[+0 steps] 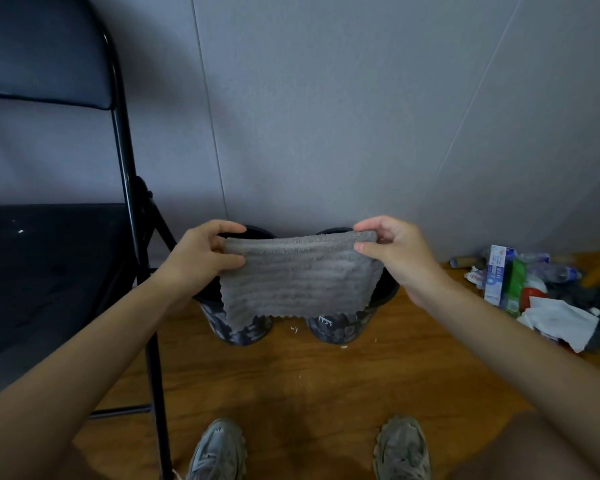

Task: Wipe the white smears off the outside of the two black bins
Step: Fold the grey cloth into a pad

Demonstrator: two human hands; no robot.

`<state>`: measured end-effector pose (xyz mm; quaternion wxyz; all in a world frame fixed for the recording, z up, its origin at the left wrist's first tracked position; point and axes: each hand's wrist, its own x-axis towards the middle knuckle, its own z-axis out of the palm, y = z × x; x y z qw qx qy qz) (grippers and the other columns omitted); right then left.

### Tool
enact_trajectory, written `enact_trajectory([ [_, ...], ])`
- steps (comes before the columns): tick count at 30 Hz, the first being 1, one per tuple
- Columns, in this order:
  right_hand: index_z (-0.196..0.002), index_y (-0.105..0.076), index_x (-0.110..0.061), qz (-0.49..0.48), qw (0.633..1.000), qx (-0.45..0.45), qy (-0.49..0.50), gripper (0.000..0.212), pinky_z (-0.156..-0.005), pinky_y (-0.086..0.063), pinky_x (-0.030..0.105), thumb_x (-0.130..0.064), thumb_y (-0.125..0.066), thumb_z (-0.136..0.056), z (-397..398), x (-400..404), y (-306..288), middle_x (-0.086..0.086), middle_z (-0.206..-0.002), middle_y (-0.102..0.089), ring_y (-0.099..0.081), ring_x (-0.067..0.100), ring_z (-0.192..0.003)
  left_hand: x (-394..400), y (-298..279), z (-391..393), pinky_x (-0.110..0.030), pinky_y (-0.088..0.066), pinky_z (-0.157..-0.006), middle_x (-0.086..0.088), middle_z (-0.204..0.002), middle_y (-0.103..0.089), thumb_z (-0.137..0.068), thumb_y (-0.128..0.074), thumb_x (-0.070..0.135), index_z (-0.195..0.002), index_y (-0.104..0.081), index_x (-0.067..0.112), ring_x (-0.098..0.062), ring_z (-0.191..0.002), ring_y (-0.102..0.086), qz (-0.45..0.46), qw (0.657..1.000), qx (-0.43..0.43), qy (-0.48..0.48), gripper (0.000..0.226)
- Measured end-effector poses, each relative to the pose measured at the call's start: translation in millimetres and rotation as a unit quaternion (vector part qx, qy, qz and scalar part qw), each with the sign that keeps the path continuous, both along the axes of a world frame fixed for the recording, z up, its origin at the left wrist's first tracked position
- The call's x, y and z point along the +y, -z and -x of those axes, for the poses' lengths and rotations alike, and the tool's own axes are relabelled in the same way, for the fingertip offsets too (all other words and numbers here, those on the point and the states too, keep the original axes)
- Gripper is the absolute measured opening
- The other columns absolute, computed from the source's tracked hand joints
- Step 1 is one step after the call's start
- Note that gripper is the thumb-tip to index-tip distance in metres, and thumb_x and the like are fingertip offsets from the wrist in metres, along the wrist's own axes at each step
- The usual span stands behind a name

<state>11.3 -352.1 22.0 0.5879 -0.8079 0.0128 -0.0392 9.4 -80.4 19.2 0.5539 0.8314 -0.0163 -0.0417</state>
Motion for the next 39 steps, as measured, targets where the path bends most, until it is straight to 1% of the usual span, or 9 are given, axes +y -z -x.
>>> enact_trajectory([
  [4, -0.092, -0.066, -0.022, 0.135, 0.99, -0.042, -0.001, 0.024, -0.063, -0.042, 0.022, 0.0, -0.072, -0.083, -8.1, -4.1, 7.5, -0.005, -0.076, -0.059, -0.051, 0.008, -0.066, -2.4, 3.2, -0.2, -0.027, -0.051, -0.081, 0.005, -0.097, -0.06, -0.088, -0.065, 0.007, -0.12, -0.063, 0.014, -0.012, -0.09, -0.059, -0.177, 0.976, -0.125, -0.008, 0.033],
  [9, -0.095, -0.066, -0.017, 0.1, 0.994, -0.037, 0.037, 0.025, -0.06, -0.044, 0.017, 0.0, -0.077, -0.079, -11.6, -8.7, 5.6, -0.007, -0.073, -0.058, -0.054, 0.003, -0.064, -5.0, -1.6, -0.9, -0.028, -0.049, -0.079, 0.002, -0.097, -0.062, -0.088, -0.066, 0.008, -0.112, -0.068, 0.01, -0.015, -0.089, -0.059, -0.202, 0.957, -0.203, -0.034, 0.025],
  [14, -0.098, -0.066, -0.017, 0.043, 0.997, -0.022, 0.057, 0.029, -0.054, -0.037, 0.005, 0.001, -0.076, -0.078, -11.5, -7.8, 8.3, -0.007, -0.072, -0.052, -0.048, 0.003, -0.065, 3.5, -3.1, -2.8, -0.03, -0.053, -0.077, 0.003, -0.091, -0.063, -0.088, -0.065, 0.01, -0.11, -0.069, 0.013, -0.013, -0.086, -0.059, -0.186, 0.96, -0.205, -0.05, 0.022],
  [19, -0.088, -0.069, -0.009, 0.046, 0.998, -0.006, 0.047, 0.01, -0.057, -0.045, 0.017, 0.0, -0.07, -0.084, -13.5, -7.6, 11.1, 0.002, -0.074, -0.062, -0.054, 0.006, -0.062, 10.9, -1.1, -2.7, -0.025, -0.051, -0.068, 0.013, -0.08, -0.062, -0.09, -0.064, 0.015, -0.103, -0.071, 0.016, -0.004, -0.078, -0.06, -0.184, 0.961, -0.2, -0.058, 0.015],
  [23, -0.073, -0.06, -0.026, 0.078, 0.995, -0.025, 0.057, 0.027, -0.065, -0.051, 0.032, -0.005, -0.067, -0.089, -14.3, -6.8, 12.7, 0.005, -0.08, -0.065, -0.059, 0.011, -0.069, 8.5, -1.3, -1.0, -0.04, -0.056, -0.074, 0.006, -0.083, -0.067, -0.091, -0.063, 0.021, -0.101, -0.071, 0.021, -0.012, -0.082, -0.064, -0.202, 0.954, -0.214, -0.065, 0.013],
  [27, -0.087, -0.064, -0.024, 0.036, 0.997, -0.032, 0.056, 0.018, -0.074, -0.045, 0.024, -0.006, -0.067, -0.09, -15.4, -6.5, 8.2, 0.002, -0.088, -0.066, -0.06, 0.014, -0.085, 8.6, -2.4, -2.6, -0.043, -0.056, -0.08, 0.006, -0.088, -0.067, -0.09, -0.064, 0.02, -0.103, -0.071, 0.023, -0.013, -0.089, -0.064, -0.179, 0.964, -0.188, -0.061, 0.015],
  [29, -0.094, -0.066, -0.027, 0.009, 0.999, -0.02, 0.049, 0.018, -0.079, -0.045, 0.025, -0.009, -0.066, -0.09, -14.1, -7.1, 6.5, 0.004, -0.094, -0.068, -0.061, 0.015, -0.09, 10.0, -4.2, -3.2, -0.034, -0.056, -0.082, 0.007, -0.09, -0.066, -0.09, -0.063, 0.015, -0.107, -0.07, 0.021, -0.007, -0.089, -0.063, -0.126, 0.976, -0.166, -0.059, 0.019],
  [33, -0.093, -0.07, -0.027, -0.073, 0.996, 0.025, 0.054, 0.017, -0.088, -0.05, 0.035, -0.012, -0.063, -0.094, -9.0, -3.6, 2.6, 0.003, -0.101, -0.066, -0.062, 0.02, -0.1, 9.8, -9.5, -2.4, -0.011, -0.051, -0.062, -0.002, -0.089, -0.066, -0.09, -0.062, 0.011, -0.102, -0.068, 0.021, -0.001, -0.074, -0.06, -0.028, 0.986, -0.143, -0.076, 0.017],
  [39, -0.083, -0.069, -0.021, -0.084, 0.991, 0.04, 0.091, 0.014, -0.069, -0.05, 0.026, -0.014, -0.064, -0.093, -5.8, 0.2, -0.7, -0.003, -0.085, -0.065, -0.061, 0.013, -0.082, 8.2, -10.3, -2.9, -0.008, -0.05, -0.061, 0.003, -0.091, -0.067, -0.091, -0.06, 0.011, -0.098, -0.07, 0.017, -0.004, -0.082, -0.062, -0.015, 0.986, -0.14, -0.087, 0.013],
])
